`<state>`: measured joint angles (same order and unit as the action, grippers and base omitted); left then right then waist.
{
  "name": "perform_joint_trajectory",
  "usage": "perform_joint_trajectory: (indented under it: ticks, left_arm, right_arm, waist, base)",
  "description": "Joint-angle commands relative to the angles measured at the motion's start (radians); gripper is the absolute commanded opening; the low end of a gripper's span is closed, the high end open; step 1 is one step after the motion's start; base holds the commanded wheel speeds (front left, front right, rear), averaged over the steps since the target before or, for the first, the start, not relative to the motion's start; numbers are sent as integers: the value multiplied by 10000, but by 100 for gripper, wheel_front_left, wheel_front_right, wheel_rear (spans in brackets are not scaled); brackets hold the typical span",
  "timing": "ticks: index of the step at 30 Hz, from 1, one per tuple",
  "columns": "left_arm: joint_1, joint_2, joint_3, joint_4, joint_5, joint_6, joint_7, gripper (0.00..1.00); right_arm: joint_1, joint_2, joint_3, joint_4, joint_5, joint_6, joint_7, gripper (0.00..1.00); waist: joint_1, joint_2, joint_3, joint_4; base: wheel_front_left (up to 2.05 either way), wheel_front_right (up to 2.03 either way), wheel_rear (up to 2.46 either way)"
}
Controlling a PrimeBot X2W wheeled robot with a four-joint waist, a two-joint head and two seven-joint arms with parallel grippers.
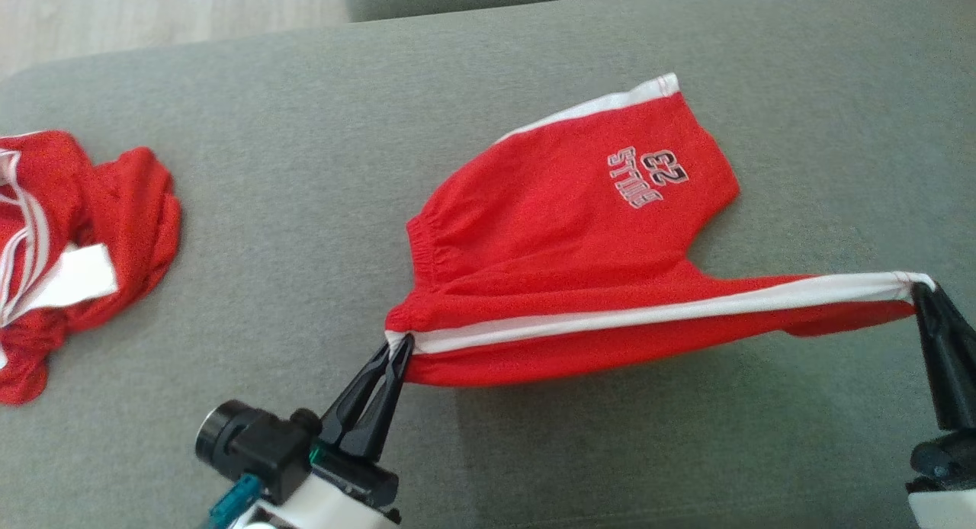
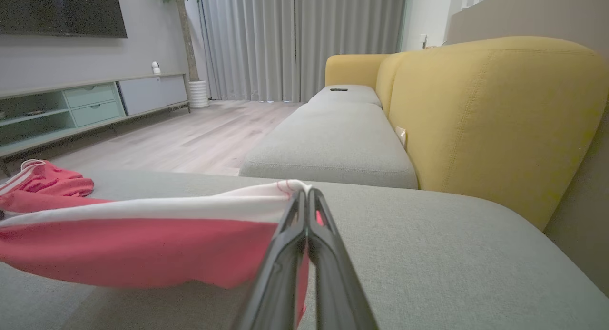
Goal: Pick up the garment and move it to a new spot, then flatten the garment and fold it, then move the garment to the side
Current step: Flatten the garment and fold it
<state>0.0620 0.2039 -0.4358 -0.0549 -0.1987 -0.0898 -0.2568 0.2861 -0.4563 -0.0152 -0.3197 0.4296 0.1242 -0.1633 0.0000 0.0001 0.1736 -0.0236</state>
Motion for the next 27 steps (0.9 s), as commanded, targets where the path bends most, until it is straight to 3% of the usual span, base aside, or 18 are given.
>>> perform_joint_trajectory:
  ticks: [1,5,11,19,27]
  left_arm:
    - [-379,-59,432,-370,-79,-62,-49,0]
    - [-888,-374,274,-11,-296,-282,-49,0]
    - [-2454,-775,-281,1234,-715,-390,-49,0]
    - [-4403,-841,-889,3039,-1787,-405,-49,0]
    - [-5841,-890,-1049,3896,-2377,-407,-49,0]
  right_arm:
    - [-226,-504,22,-365,-35,65,69,0]
    - [-894,-1239,416,-60,-19,65,543,0]
    - [-2773,-2364,1256,1358,360,65,1393,0]
    - [-6014,-3839,3373,3394,1481,65,2331,0]
    - [-9027,-4174,5650,5270,2494,65,2758,0]
  waist:
    - [0,-1,-15,140]
    - [0,-1,154,403]
    - [0,-1,604,824]
    - [0,-1,1014,1018]
    - [0,-1,1578,1200]
  base:
    - [0,0,0]
    - [0,0,0]
    - [0,0,0]
    - [0,0,0]
    - [0,0,0]
